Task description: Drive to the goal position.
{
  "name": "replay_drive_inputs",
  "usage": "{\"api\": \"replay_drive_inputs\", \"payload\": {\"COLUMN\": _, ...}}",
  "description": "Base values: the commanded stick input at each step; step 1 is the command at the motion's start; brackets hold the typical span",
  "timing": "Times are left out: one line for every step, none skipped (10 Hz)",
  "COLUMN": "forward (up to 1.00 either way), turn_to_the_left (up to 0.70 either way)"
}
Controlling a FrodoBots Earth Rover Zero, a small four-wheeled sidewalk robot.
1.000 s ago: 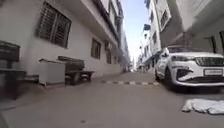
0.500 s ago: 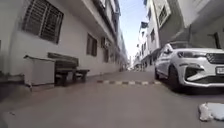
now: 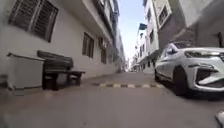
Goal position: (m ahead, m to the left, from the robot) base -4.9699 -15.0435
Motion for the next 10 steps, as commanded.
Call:
{"api": "replay_drive_inputs", "payload": {"forward": 0.85, "turn_to_the_left": -0.34}}
{"api": "replay_drive_inputs", "payload": {"forward": 0.85, "turn_to_the_left": -0.17}}
{"api": "replay_drive_inputs", "payload": {"forward": 0.85, "turn_to_the_left": -0.04}}
{"api": "replay_drive_inputs", "payload": {"forward": 0.85, "turn_to_the_left": 0.0}}
{"api": "replay_drive_inputs", "payload": {"forward": 0.85, "turn_to_the_left": 0.0}}
{"api": "replay_drive_inputs", "payload": {"forward": 0.85, "turn_to_the_left": 0.0}}
{"api": "replay_drive_inputs", "payload": {"forward": 0.46, "turn_to_the_left": 0.0}}
{"api": "replay_drive_inputs", "payload": {"forward": 0.0, "turn_to_the_left": 0.0}}
{"api": "replay_drive_inputs", "payload": {"forward": 0.0, "turn_to_the_left": 0.0}}
{"api": "replay_drive_inputs", "payload": {"forward": 0.0, "turn_to_the_left": 0.0}}
